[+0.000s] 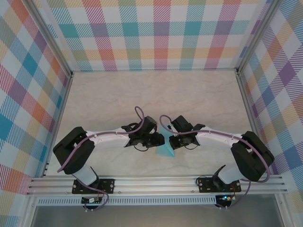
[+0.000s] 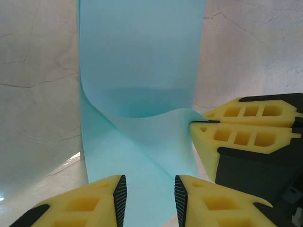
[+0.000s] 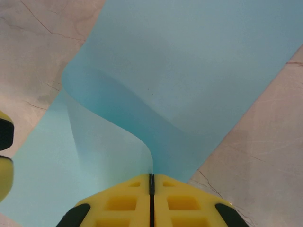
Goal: Fold a paper plane with a square sheet of paper (pick it up from the middle)
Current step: Fold the triangle a second time at the center of the table.
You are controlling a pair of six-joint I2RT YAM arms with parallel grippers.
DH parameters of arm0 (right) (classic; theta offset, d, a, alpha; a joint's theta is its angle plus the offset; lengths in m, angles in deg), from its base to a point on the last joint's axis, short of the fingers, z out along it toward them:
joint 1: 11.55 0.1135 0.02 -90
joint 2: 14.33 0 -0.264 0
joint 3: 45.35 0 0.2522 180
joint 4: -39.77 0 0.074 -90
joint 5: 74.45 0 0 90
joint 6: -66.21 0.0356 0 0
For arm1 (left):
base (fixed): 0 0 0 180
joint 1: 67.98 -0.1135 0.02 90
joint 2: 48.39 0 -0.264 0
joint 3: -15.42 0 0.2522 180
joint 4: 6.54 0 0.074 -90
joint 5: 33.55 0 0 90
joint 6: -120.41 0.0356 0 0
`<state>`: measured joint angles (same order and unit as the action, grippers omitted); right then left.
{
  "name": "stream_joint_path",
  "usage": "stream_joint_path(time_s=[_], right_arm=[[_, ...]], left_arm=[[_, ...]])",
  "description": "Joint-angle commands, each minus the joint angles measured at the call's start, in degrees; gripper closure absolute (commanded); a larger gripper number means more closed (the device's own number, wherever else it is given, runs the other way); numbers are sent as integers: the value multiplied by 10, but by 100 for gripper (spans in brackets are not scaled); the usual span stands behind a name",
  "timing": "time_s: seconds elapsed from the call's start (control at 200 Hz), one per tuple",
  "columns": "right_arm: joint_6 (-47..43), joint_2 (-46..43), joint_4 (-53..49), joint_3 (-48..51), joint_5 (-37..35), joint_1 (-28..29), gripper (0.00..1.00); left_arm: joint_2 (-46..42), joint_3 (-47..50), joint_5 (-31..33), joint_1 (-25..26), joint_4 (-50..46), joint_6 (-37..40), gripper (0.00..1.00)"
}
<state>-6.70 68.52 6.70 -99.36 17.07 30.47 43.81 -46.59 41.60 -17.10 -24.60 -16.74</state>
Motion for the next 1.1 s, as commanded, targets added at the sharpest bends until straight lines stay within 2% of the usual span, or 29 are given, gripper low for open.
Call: stream_joint_path(time_s=[0.0, 0.3, 0.475, 0.69, 1.095], right_arm=[[-2, 6, 0, -6, 3, -3, 92], [32, -20, -5, 9, 31, -3, 91], [37, -28, -11, 12, -3, -3, 91], [43, 0, -18, 1, -5, -2, 91], [56, 0, -16, 5, -10, -3, 91]], left_arm=[[5, -6, 11, 11, 4, -6, 65], [9, -11, 13, 11, -6, -4, 66], [14, -11, 7, 12, -4, -2, 66], [11, -13, 7, 12, -7, 0, 66], [16, -17, 3, 13, -11, 3, 66]])
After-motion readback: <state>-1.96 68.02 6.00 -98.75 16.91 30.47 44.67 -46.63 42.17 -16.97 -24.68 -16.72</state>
